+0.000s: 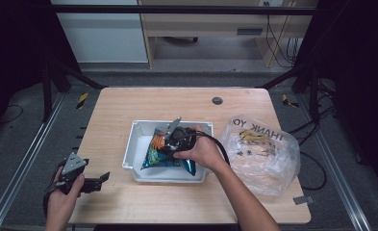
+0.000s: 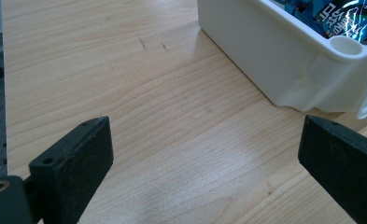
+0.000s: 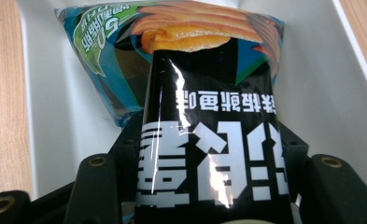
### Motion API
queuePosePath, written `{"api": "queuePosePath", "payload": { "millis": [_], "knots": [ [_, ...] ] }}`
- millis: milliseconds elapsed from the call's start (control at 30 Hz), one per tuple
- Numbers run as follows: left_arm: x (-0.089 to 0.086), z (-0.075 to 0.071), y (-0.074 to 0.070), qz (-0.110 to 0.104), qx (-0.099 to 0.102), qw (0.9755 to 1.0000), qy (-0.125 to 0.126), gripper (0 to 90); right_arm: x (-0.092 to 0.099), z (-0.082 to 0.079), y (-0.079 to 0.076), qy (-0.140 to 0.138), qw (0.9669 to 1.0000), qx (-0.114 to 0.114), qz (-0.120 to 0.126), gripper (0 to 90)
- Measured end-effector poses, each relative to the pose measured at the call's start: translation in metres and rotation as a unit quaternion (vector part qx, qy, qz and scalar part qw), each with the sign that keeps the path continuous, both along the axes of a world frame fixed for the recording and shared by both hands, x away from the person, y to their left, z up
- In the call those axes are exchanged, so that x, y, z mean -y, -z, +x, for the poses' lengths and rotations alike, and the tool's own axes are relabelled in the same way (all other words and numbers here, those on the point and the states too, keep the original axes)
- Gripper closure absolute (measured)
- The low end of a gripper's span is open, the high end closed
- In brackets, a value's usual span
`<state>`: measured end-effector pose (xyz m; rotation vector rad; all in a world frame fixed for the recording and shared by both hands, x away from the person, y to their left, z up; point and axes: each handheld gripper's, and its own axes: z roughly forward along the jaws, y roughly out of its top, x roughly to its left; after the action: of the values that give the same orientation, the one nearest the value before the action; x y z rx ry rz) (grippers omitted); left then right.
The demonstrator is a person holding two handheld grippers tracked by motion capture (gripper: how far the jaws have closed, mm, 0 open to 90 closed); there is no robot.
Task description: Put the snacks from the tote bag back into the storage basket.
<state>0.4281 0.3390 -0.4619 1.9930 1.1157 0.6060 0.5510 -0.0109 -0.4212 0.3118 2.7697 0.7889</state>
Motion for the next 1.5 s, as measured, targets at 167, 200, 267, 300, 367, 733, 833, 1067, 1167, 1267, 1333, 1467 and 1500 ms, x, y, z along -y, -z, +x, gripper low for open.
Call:
{"api": "queuePosePath", "payload": {
  "millis": [167, 200, 267, 300, 367, 733, 833, 1067, 1167, 1267, 1333, 1467, 1500],
  "knots": [
    [0.0011, -0.0002, 0.0002, 0.0, -0.001, 1.0, 0.001, 2.9, 0.001, 0.0006, -0.0009, 0.007, 1.0, 0.003, 0.002, 39.9],
    [0.0011, -0.0003, 0.0001, 0.001, -0.001, 1.0, 0.001, 2.8, 0.001, 0.0008, -0.0007, 0.007, 1.0, 0.003, 0.002, 39.3],
    [0.0011, -0.0003, 0.0002, 0.001, -0.001, 1.0, 0.0, 2.8, 0.001, 0.0009, -0.0007, 0.01, 0.9999, 0.001, 0.001, 37.9],
    [0.001, -0.0002, 0.0003, 0.0, -0.001, 1.0, 0.0, 2.8, 0.001, 0.001, -0.0004, 0.011, 0.9999, 0.001, 0.003, 36.9],
    [0.0007, -0.0001, 0.0003, 0.0, -0.002, 1.0, 0.0, 2.8, 0.0012, 0.0012, -0.0007, 0.014, 0.9999, 0.001, -0.001, 35.3],
    [0.0007, 0.0, 0.0004, -0.002, 0.001, 1.0, -0.002, 2.8, 0.0024, 0.0022, -0.003, 0.023, 0.9996, 0.009, 0.013, 31.3],
    [0.0007, -0.0001, 0.0003, 0.0, -0.001, 1.0, 0.0, 2.8, 0.0023, 0.0022, -0.0032, 0.024, 0.9996, 0.007, 0.015, 31.3],
    [0.0005, 0.0001, 0.0004, -0.001, 0.0, 1.0, -0.001, 2.8, 0.003, 0.0031, -0.0037, 0.027, 0.9995, 0.0, 0.019, 30.9],
    [0.0005, 0.0, 0.0003, 0.0, -0.002, 1.0, 0.0, 2.8, 0.0034, 0.0031, -0.0041, 0.029, 0.9994, -0.003, 0.02, 29.0],
    [0.0008, 0.0, 0.0004, 0.0, -0.002, 1.0, 0.0, 2.8, 0.0038, 0.0036, -0.0049, 0.035, 0.9991, -0.013, 0.022, 25.8],
    [0.0008, -0.0002, 0.0003, 0.001, -0.002, 1.0, 0.001, 2.8, 0.0042, 0.0037, -0.0057, 0.036, 0.999, -0.016, 0.02, 24.6],
    [0.0004, 0.0001, 0.0004, 0.001, -0.002, 1.0, 0.001, 2.8, 0.0045, 0.0039, -0.0057, 0.036, 0.9989, -0.021, 0.023, 21.3],
    [0.0004, 0.0001, 0.0003, 0.001, -0.002, 1.0, 0.001, 2.8, 0.0045, 0.0038, -0.0058, 0.036, 0.9988, -0.023, 0.022, 20.7]
  ]
}}
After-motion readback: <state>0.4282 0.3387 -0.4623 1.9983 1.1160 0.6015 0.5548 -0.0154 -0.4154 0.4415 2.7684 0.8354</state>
